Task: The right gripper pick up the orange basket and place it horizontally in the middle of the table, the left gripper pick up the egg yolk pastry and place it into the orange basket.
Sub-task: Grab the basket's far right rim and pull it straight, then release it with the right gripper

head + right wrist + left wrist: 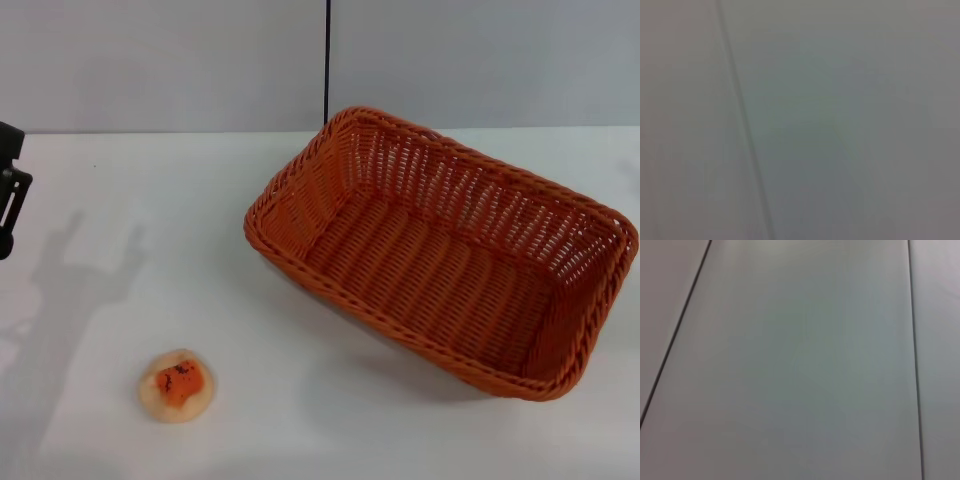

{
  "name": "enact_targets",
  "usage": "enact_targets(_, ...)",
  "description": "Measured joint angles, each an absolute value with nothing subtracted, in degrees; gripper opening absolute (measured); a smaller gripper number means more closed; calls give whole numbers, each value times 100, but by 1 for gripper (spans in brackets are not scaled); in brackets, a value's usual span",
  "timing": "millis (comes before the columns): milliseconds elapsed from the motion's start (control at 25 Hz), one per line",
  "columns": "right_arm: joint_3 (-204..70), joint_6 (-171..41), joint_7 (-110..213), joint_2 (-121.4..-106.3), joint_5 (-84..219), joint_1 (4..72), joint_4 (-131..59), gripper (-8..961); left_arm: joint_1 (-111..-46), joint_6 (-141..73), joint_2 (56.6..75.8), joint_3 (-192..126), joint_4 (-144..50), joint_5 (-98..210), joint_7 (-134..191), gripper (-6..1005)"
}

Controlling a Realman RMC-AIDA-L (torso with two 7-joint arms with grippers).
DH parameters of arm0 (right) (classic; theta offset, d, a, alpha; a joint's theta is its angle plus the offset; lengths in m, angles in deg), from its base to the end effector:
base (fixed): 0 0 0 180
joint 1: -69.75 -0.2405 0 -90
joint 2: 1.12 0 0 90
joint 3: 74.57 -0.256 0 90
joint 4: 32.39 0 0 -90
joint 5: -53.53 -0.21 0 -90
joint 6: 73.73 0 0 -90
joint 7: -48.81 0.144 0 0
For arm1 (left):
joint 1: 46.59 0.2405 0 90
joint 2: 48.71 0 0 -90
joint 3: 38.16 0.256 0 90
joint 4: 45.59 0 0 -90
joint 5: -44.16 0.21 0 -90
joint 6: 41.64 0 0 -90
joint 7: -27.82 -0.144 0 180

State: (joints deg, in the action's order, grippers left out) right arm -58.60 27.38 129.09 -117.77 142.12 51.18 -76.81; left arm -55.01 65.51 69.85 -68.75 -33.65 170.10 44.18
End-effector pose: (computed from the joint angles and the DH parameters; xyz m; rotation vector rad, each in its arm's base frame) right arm 0.3071 0.2842 0.1454 -1.9795 0.5103 1.2144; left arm -0.3083 0.2011 0.0116 -1.4814 -0.3092 -1.2058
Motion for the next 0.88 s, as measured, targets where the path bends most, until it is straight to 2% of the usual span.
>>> enact_targets(120,-5742,2866,13961,-11632,15015,4862,-8704,449,-5516,6402,6997,-6861,-3339,16995,4424,797)
enact_targets(160,-5619,2935,14670,-11526,15537,4649,-9257,449,-5516,6393,6998,-6861,-3335,16994,4424,797)
enact_targets(240,-5561,2959,15006,-11475,15794,4542,-9458,450,-5516,6361,6999,-6859,-3325,16990,4424,797)
enact_targets(360,-5280,3139,16235,-11271,17051,3944,-10126,450,-5511,6222,7008,-6850,-3316,16985,4425,797)
enact_targets(440,-5192,3172,16475,-11234,17289,3816,-10216,451,-5501,6189,7010,-6848,-3314,16994,4425,797)
enact_targets(640,-4715,3481,17401,-11058,18577,3123,-10454,627,-5480,6133,7011,-6814,-3322,16999,4425,797)
enact_targets(760,-4415,3576,17460,-11011,19223,2746,-10387,671,-5509,6102,7006,-6727,-3335,17002,4425,797)
enact_targets(880,-3875,3448,17522,-11025,19653,2575,-10311,715,-5502,6076,7005,-6700,-3345,17003,4425,797)
